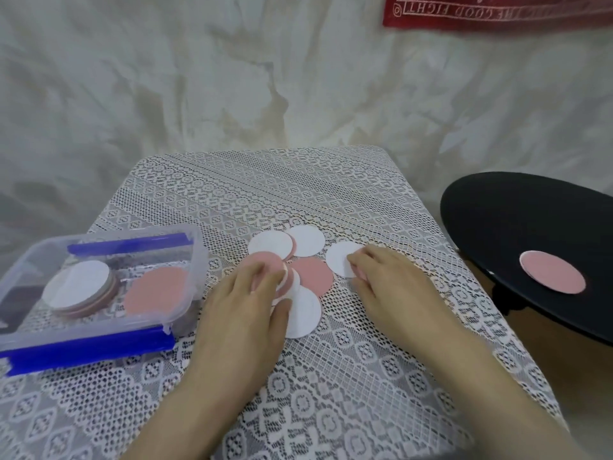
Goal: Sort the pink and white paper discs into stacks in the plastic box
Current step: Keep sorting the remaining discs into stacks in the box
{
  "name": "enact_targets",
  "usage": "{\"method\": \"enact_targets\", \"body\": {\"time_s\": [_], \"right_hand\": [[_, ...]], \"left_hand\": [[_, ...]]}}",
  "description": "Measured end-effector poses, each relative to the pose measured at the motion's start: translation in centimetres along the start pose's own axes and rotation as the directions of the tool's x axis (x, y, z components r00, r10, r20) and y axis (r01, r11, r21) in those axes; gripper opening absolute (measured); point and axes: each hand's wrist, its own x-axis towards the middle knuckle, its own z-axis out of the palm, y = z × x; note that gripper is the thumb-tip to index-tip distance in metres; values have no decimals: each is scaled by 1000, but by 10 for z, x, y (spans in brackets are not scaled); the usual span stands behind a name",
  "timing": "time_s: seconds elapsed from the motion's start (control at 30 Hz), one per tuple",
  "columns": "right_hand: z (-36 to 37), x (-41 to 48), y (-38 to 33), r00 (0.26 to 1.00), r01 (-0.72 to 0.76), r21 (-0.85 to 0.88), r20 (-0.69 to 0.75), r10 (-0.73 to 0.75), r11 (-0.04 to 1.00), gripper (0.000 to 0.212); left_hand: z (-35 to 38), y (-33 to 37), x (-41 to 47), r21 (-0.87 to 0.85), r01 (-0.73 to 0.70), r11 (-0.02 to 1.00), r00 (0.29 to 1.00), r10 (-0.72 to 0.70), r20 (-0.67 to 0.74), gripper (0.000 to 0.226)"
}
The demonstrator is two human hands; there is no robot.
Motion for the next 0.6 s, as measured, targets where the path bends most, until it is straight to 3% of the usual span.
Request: {"method": "enact_targets", "body": {"time_s": [0.2, 0.43, 0.6], "right_hand": [[-2, -14, -26, 994, 98, 56, 39, -100, 994, 34], [-15, -7, -18, 999, 18, 135, 27, -22, 991, 32], [-12, 6, -26, 999, 10, 103, 31, -13, 995, 32]], "left_hand": [[5, 8, -15, -84, 34, 996, 999, -32, 29, 46], [-2, 20, -17, -282, -68, 957, 996, 84, 43, 41], [-2, 14, -10, -304, -76, 950, 992, 104, 76, 43]]}}
